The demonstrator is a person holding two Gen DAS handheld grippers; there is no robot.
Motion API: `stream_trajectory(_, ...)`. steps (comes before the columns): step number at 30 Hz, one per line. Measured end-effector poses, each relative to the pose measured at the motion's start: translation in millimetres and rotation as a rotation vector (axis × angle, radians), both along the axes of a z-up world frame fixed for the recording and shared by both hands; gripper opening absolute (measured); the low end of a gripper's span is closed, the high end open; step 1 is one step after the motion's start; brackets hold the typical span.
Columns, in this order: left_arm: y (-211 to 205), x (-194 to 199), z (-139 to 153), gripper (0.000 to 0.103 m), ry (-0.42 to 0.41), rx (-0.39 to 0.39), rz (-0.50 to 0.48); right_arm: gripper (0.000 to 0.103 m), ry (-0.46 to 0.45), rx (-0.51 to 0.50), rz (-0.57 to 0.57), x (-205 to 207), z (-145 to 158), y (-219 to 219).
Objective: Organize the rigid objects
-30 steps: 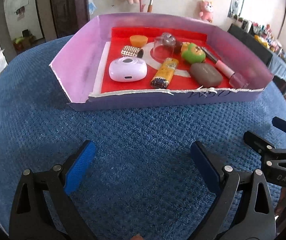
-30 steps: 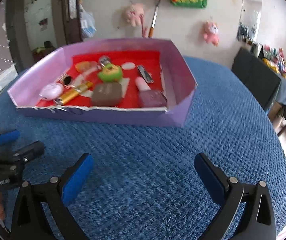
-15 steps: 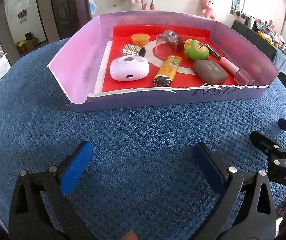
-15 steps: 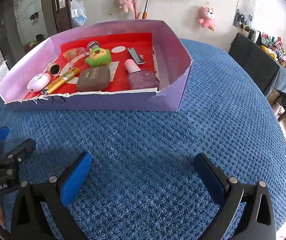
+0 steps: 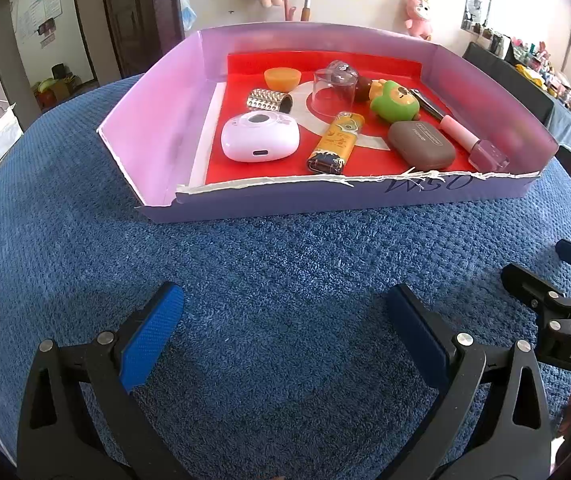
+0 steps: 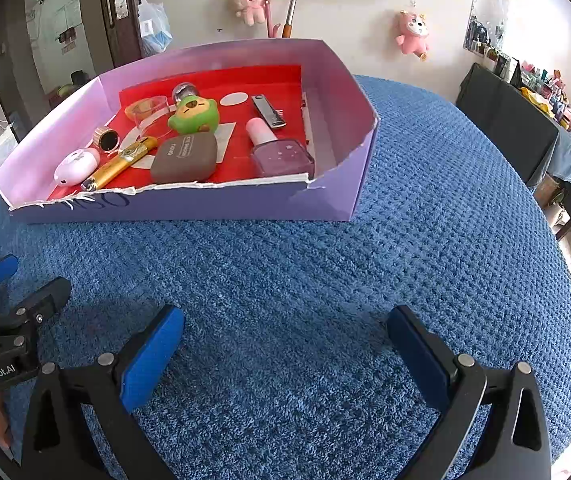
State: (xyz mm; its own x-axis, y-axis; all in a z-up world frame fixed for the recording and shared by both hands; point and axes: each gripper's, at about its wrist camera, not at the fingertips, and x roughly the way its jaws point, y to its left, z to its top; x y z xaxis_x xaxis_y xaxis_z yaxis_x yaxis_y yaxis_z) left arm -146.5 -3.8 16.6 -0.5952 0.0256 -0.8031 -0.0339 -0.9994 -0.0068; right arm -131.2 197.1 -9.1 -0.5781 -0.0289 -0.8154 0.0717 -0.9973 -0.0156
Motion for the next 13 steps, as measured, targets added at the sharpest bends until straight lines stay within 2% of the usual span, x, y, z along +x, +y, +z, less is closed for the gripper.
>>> stream_trajectory(13, 0.0, -1.0, 0.0, 0.103, 0.0, -0.001, 0.0, 0.103, 0.0, 0.0, 0.0, 0.6, 0.8, 1.8)
